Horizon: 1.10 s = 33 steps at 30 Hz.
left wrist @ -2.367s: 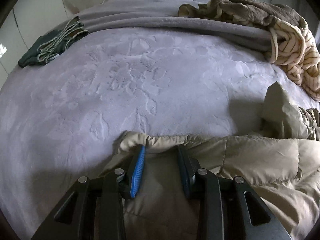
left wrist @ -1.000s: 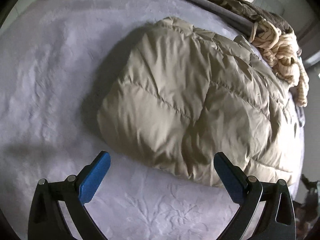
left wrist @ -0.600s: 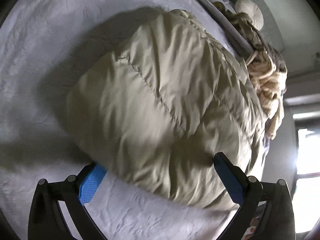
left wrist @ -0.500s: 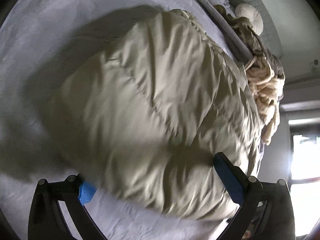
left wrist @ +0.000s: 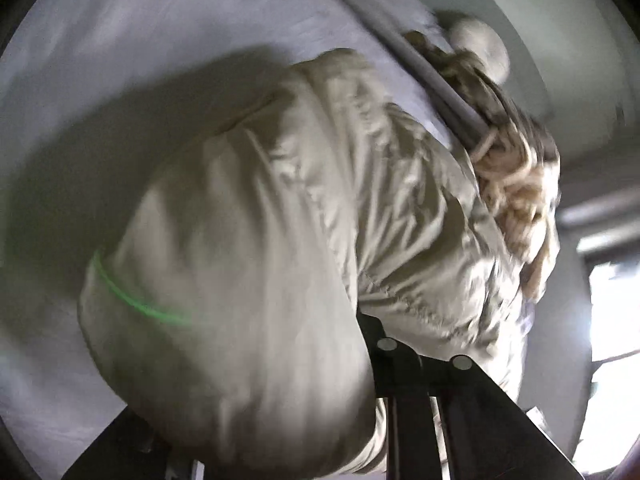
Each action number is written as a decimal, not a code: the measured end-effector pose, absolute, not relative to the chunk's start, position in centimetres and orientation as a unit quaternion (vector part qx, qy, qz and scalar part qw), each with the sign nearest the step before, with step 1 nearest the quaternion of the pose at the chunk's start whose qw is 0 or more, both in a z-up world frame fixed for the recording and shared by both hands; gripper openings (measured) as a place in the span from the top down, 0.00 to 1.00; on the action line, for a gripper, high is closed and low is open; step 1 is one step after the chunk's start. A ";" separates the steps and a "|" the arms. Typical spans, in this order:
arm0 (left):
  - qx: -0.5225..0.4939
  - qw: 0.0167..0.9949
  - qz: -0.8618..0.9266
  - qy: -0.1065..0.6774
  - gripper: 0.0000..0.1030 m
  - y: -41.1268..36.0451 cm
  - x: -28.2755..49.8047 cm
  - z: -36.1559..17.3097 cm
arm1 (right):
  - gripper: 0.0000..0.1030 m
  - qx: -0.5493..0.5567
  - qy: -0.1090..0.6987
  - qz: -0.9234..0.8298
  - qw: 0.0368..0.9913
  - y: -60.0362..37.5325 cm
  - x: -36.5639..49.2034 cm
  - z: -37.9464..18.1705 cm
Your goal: Fold large clothes
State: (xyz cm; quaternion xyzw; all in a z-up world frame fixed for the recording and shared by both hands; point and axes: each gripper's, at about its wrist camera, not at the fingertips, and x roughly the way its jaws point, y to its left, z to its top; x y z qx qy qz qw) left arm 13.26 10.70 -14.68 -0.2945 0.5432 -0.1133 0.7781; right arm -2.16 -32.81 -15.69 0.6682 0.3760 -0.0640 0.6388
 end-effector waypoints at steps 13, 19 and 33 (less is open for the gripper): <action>-0.194 0.809 -0.189 0.521 0.82 13.6 7.7 -8.9 | 0.74 0.611 0.372 -0.053 0.697 -29.8 -8.3 -9.4; -0.187 0.796 -0.199 0.540 0.82 16.2 2.4 -9.0 | 0.74 0.615 0.393 -0.065 0.681 -27.9 -13.9 -9.2; -0.198 0.800 -0.074 0.562 0.81 23.1 -7.6 -9.5 | 0.67 0.613 0.446 -0.066 0.649 -28.3 -21.0 -9.1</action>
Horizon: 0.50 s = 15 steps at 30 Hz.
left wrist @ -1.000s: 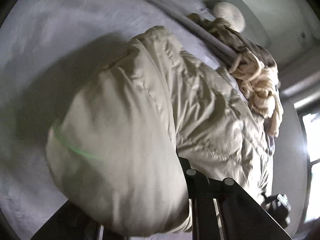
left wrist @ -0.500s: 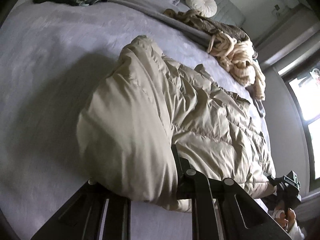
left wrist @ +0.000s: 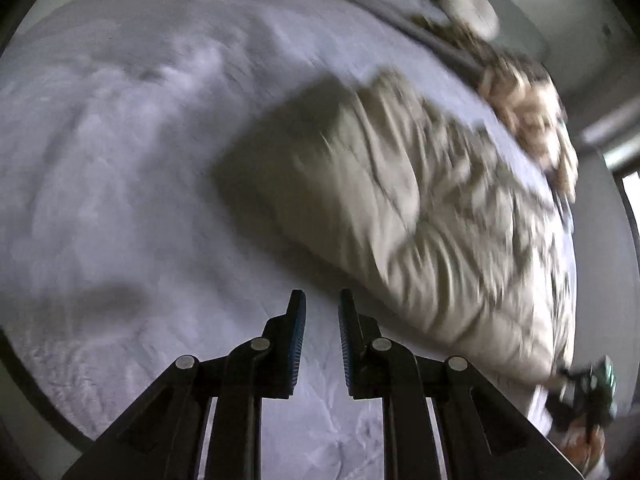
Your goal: Fold large clothes
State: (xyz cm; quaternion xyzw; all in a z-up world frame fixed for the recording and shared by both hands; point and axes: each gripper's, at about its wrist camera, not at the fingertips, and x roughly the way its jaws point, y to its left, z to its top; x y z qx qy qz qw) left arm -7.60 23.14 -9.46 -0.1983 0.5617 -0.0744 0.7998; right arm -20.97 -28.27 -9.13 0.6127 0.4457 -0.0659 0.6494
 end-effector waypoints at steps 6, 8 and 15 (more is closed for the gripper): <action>-0.258 0.796 -0.073 0.542 0.06 24.9 -3.8 -9.9 | 0.39 0.609 0.445 -0.072 0.653 -28.7 -21.7 -8.5; -0.286 0.774 -0.091 0.557 0.06 24.9 -2.1 -11.6 | 0.37 0.611 0.444 -0.071 0.652 -28.4 -21.5 -8.8; -0.352 0.725 -0.098 0.584 0.56 23.4 2.2 -16.8 | 0.34 0.667 0.409 -0.091 0.616 -27.6 -21.2 -11.2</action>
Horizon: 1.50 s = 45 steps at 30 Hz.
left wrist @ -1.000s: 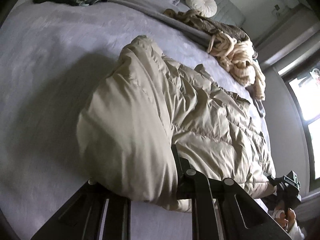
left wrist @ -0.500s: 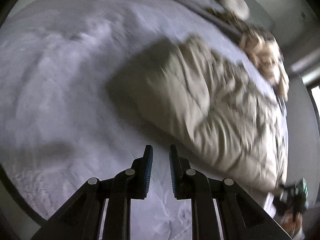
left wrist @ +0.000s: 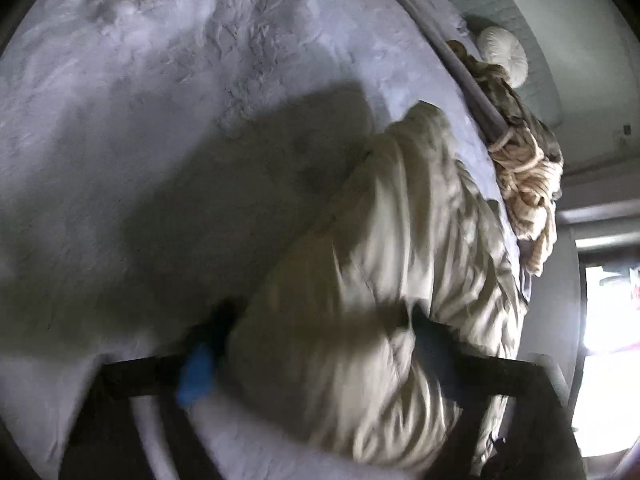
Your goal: Fold large clothes
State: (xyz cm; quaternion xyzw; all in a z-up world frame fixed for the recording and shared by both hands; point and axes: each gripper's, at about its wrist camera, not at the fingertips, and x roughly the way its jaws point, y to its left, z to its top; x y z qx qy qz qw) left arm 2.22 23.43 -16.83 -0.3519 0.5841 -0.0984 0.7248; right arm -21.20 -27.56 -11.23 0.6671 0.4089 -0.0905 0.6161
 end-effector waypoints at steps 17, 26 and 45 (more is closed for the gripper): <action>-0.239 0.753 -0.086 0.606 0.84 21.2 -2.3 -15.2 | 0.57 0.553 0.492 -0.121 0.662 -31.1 -20.7 -9.9; -0.136 0.793 -0.005 0.594 0.53 22.8 -2.6 -9.7 | 0.47 0.521 0.497 -0.204 0.664 -33.2 -23.5 -6.2; -0.046 0.816 -0.079 0.570 0.00 15.4 -10.4 -1.5 | 0.30 0.400 0.531 -0.118 0.738 -27.8 -22.4 1.0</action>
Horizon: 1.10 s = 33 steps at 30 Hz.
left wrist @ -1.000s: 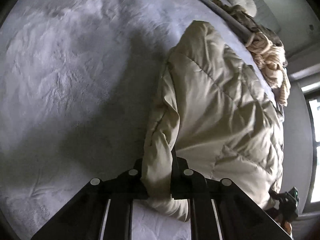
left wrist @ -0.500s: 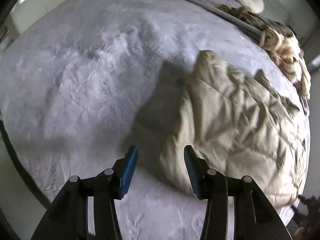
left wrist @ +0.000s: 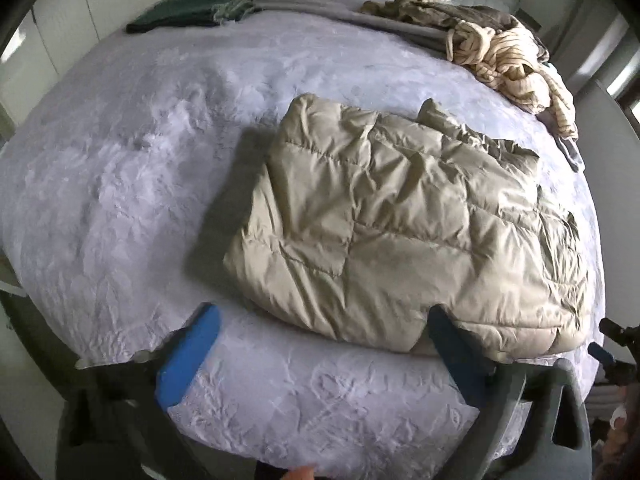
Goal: Fold large clothes
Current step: 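Open both tools and pull them back from the folded coat bundle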
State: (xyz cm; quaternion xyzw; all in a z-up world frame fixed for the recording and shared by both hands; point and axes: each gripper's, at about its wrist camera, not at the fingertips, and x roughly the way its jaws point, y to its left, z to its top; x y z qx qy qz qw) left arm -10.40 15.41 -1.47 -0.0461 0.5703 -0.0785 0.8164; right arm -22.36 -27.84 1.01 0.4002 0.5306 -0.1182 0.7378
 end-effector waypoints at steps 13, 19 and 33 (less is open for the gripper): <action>-0.009 0.818 -0.063 0.571 0.00 14.9 -12.3 -0.2 | 0.00 0.351 0.549 -0.069 0.755 -23.6 -22.0 1.2; -0.015 0.806 -0.084 0.586 0.00 15.7 -10.8 -1.5 | 0.00 0.321 0.555 -0.050 0.766 -21.2 -20.4 1.3; -0.012 0.779 -0.105 0.618 0.00 19.3 -2.4 -5.4 | 0.00 0.332 0.589 -0.072 0.733 -15.1 -13.7 -0.9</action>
